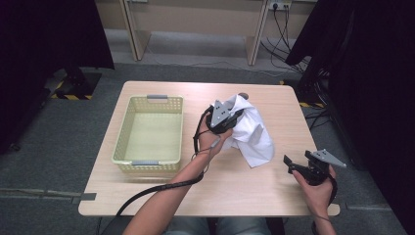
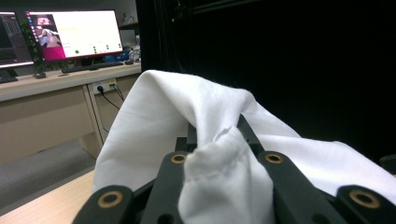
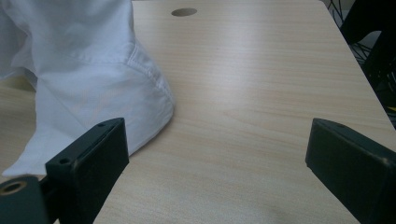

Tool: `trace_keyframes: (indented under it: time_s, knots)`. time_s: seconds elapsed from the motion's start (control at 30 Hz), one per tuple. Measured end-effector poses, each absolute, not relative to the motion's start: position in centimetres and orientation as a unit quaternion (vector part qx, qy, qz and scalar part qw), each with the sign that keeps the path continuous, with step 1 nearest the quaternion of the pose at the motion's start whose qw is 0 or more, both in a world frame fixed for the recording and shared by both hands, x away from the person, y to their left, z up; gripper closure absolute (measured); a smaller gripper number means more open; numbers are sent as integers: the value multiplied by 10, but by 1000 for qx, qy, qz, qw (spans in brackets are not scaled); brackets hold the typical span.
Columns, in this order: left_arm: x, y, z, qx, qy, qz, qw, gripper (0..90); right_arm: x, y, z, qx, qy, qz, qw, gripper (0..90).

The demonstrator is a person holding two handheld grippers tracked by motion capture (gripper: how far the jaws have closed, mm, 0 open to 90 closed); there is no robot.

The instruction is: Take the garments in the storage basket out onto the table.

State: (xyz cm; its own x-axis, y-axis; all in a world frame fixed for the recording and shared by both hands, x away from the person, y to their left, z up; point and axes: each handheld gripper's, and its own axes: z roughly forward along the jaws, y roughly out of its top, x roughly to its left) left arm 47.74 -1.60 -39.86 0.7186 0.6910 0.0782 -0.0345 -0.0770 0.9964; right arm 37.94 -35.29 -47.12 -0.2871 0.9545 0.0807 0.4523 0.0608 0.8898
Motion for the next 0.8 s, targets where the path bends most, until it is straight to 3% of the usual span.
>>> trace_keyframes:
  time_s: [0.73, 0.8]
  knots:
    - [496, -18, -420, 692, 278, 260, 613, 792, 379, -352, -471, 523, 672, 440, 284, 64]
    - [497, -18, -420, 694, 280, 254, 612, 758, 380, -352, -471, 523, 673, 440, 283, 63]
